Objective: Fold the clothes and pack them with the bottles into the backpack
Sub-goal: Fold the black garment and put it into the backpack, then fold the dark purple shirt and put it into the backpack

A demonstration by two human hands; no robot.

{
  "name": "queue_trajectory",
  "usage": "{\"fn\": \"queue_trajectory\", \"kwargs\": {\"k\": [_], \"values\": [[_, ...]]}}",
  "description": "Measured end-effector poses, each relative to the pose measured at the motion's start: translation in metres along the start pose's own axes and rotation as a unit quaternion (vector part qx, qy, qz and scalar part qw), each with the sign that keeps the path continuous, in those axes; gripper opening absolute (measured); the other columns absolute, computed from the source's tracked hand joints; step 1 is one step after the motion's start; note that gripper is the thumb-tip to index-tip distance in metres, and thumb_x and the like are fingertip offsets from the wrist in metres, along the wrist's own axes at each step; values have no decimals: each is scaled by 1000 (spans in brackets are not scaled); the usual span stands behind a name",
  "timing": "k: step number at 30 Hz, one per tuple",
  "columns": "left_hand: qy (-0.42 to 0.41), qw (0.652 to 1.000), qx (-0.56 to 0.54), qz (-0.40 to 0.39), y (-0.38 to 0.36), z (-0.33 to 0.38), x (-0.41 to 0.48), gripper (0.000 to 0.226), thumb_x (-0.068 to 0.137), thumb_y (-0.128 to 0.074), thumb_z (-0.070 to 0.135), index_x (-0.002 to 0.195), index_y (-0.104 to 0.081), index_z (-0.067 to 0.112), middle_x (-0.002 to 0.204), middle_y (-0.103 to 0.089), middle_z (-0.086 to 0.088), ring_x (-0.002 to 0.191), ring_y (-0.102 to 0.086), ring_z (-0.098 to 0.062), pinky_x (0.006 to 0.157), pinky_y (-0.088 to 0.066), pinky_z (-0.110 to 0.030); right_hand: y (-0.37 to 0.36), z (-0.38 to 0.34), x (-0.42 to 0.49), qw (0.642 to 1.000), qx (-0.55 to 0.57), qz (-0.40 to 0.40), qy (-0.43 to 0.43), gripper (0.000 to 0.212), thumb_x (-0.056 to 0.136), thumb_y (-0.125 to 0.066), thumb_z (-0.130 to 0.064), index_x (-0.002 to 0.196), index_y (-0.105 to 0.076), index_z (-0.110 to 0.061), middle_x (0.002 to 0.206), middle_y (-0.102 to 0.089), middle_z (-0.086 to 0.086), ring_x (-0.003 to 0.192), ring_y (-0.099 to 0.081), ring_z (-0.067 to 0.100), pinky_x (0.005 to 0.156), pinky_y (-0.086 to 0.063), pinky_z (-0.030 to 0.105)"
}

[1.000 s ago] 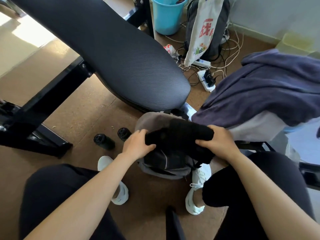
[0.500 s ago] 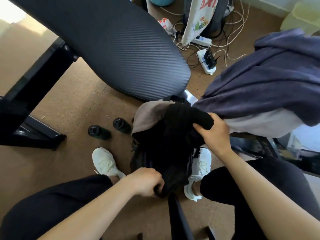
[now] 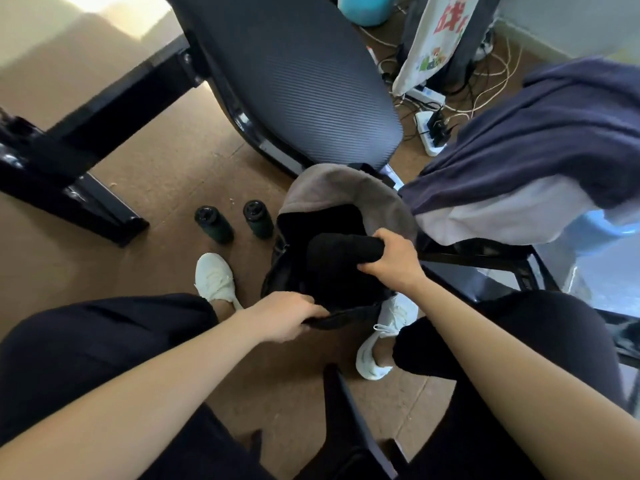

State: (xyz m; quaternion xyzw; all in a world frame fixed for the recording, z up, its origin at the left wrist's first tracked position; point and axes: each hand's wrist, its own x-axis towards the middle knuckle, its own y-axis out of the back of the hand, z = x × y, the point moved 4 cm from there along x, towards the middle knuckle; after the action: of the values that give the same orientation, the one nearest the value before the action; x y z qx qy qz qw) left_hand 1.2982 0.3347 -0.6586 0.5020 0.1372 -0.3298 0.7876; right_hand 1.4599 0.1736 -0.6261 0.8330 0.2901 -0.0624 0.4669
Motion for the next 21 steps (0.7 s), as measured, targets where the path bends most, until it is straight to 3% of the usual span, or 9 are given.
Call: {"fn": "queue_trajectory", "kwargs": {"k": [4, 7, 9, 12, 15, 17, 21], "values": [[-31, 998, 13, -51, -4, -1, 1, 53, 104, -54, 27, 154, -40, 37, 137, -55, 0, 125, -55, -23, 95, -50, -40, -28, -15, 26, 1000, 13, 19, 8, 41, 76, -85, -29, 108, -60, -19, 103, -68, 0, 98, -61, 18, 78, -41, 30], [-53, 992, 14, -113, -14, -1, 5, 48, 106, -51, 30, 152, -45, 38, 138, -54, 1, 127, -54, -25, 94, -49, -40, -62, -15, 43, 997, 39, 65, 5, 46, 79, -82, -32, 115, -58, -17, 110, -68, 6, 105, -63, 26, 84, -48, 34], [-42, 991, 7, -127, -17, -6, 8, 42, 105, -51, 25, 146, -54, 34, 138, -58, 2, 127, -56, -25, 94, -49, -39, -89, -5, 55, 998, -51, 8, -38, 52, 82, -79, -32, 124, -54, -14, 114, -66, 15, 109, -62, 33, 88, -52, 38], [-23, 991, -2, -131, -15, -17, 13, 39, 103, -52, 16, 138, -62, 30, 136, -63, 0, 121, -61, -26, 95, -54, -42, -121, 16, 65, 962, -209, -138, -107, 51, 84, -75, -23, 128, -53, -9, 121, -66, 18, 113, -64, 37, 90, -54, 39], [-25, 992, 1, -125, -10, -18, 17, 41, 100, -53, 10, 133, -65, 30, 130, -67, -2, 112, -65, -28, 90, -57, -45, -142, 23, 67, 940, -272, -179, -101, 56, 85, -74, -17, 133, -48, -7, 127, -63, 18, 119, -62, 38, 92, -52, 40], [-21, 993, 6, -120, -12, -17, 17, 45, 99, -52, 6, 135, -64, 29, 132, -66, -3, 113, -65, -29, 91, -57, -46, -153, 23, 70, 938, -297, -164, -64, 60, 85, -74, -15, 135, -42, -8, 132, -58, 17, 122, -59, 38, 92, -52, 43], [-20, 994, 3, -109, -12, -15, 19, 50, 97, -50, 1, 136, -64, 29, 135, -64, -3, 118, -63, -30, 93, -55, -45, -146, 17, 77, 945, -322, -58, 0, 55, 85, -69, -6, 133, -41, -9, 135, -46, 13, 123, -47, 34, 83, -49, 44]]}}
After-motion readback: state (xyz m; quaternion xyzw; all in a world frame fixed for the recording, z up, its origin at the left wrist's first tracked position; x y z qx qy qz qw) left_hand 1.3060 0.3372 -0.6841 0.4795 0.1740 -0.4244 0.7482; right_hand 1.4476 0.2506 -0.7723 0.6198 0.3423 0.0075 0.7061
